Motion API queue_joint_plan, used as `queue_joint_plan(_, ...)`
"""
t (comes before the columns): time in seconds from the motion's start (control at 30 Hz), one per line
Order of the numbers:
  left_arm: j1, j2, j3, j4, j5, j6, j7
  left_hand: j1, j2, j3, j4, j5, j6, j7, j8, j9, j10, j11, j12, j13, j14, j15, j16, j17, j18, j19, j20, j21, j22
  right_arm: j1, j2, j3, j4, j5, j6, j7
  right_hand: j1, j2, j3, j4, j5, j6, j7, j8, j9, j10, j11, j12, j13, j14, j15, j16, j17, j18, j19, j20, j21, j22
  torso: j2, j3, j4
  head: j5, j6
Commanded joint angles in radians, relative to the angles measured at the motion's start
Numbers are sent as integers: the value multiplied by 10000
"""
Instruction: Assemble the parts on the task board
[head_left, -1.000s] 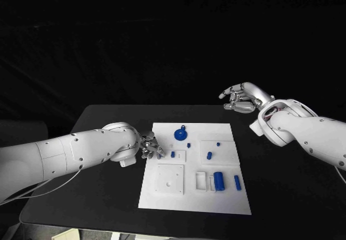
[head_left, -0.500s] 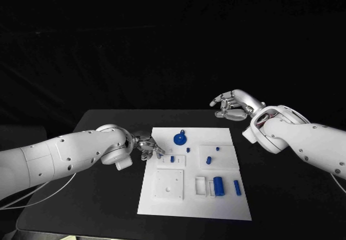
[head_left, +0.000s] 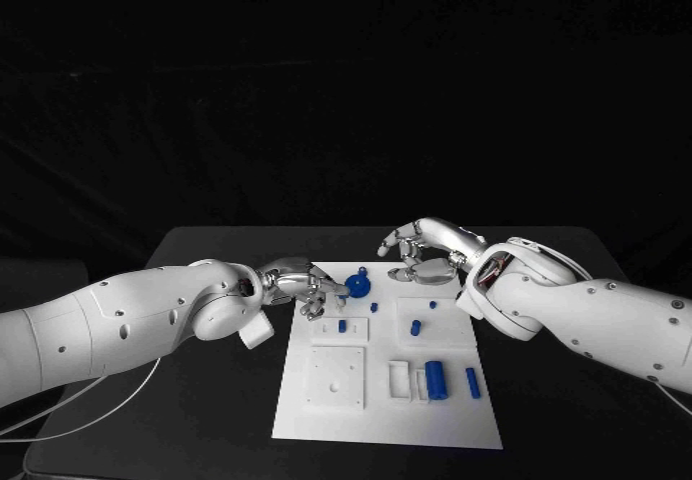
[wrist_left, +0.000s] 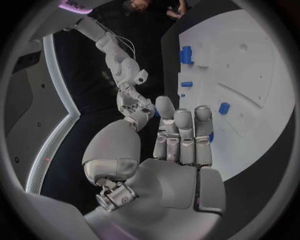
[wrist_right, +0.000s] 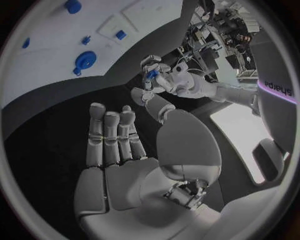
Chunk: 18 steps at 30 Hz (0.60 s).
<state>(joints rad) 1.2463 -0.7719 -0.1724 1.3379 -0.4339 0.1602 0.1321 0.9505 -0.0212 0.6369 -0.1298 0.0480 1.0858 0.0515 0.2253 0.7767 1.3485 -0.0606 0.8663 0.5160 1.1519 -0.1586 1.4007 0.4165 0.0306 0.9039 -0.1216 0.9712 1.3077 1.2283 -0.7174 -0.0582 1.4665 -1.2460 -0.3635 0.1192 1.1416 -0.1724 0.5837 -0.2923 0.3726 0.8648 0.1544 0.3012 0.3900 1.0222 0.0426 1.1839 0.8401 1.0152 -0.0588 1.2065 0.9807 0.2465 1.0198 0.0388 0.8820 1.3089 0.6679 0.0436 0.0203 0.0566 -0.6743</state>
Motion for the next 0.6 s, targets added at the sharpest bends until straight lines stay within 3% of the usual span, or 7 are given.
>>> queue_joint_plan(0.03,7,21,7,61,688,527,667,301,195,482,-571,21,-57,12,42,26,-84,14,-41,9,-84,-48,-57,3,-135,-82,-1292,-70,148,-26,19,-17,148,-629,194,-34,112,-24,-51,-4,-47,67,-3,19,7,71,-9,70,14,77,-12,61,15,153,33,-31,50,178,7,1,-2,-13,36)
queue_joint_plan(0.2,6,30,7,132,628,531,694,350,222,479,-581,20,-74,13,43,36,-100,14,-32,17,-97,-48,-49,8,-141,-92,-1288,-73,150,-80,79,-30,350,-635,194,-28,123,-20,-71,-2,-75,63,-3,16,4,79,-9,87,27,89,-14,78,24,153,49,-40,63,179,7,-3,4,-72,59)
queue_joint_plan(0.6,6,40,7,157,565,544,677,389,227,461,-591,18,-83,12,50,50,-109,12,-18,27,-103,-50,-35,17,-147,-96,-1286,-69,153,-113,118,-43,614,-658,47,6,156,15,-63,3,-70,48,0,5,-3,84,-6,108,42,98,-14,97,36,153,63,-51,75,178,8,17,-6,-42,63)
